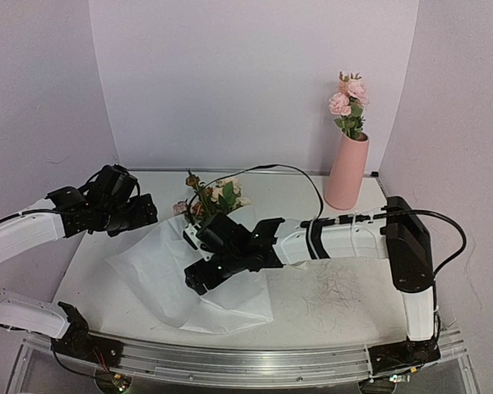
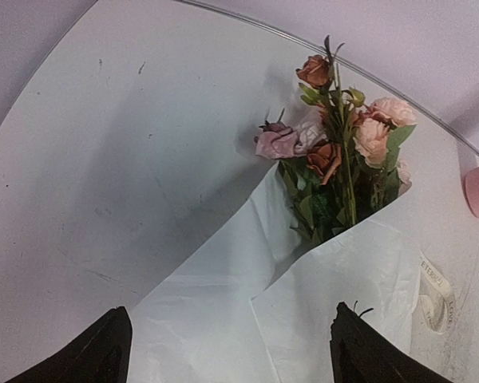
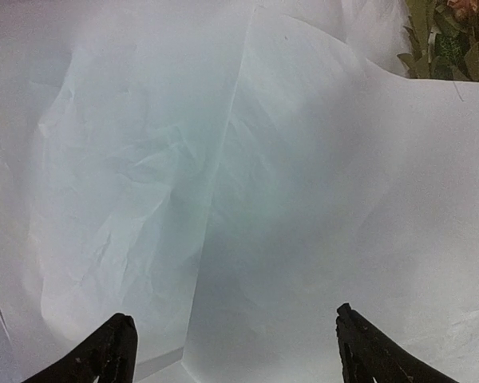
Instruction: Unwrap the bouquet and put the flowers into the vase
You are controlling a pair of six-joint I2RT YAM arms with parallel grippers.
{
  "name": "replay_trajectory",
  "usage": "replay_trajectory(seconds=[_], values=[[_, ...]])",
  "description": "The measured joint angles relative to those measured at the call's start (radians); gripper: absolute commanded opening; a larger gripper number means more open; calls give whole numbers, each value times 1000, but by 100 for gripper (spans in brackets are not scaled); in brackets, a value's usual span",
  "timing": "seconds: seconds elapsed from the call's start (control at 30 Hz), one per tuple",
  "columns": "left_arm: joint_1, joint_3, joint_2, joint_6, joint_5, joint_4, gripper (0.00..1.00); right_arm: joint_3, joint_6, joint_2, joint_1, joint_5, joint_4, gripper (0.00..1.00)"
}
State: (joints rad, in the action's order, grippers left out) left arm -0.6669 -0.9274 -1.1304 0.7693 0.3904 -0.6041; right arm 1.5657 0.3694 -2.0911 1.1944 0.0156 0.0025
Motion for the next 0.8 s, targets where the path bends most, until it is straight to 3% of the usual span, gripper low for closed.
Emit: replay_trajectory(seconds=[0.33, 0.43, 0.6, 0.67, 0.8], values=[[96, 69, 13, 20, -31, 1, 87, 174, -14, -137, 59, 201, -71, 72], [106, 79, 11, 23, -32, 1, 87, 195, -16, -165, 75, 277, -99, 54], [117, 80, -1, 24, -32, 1, 87, 202, -21, -182, 91, 372, -128, 7], [117, 80, -12, 23, -32, 1, 87, 202, -23, -180, 95, 403, -130, 0], [117, 80, -28, 16, -32, 1, 87, 183, -4, -161, 97, 455, -129, 0]])
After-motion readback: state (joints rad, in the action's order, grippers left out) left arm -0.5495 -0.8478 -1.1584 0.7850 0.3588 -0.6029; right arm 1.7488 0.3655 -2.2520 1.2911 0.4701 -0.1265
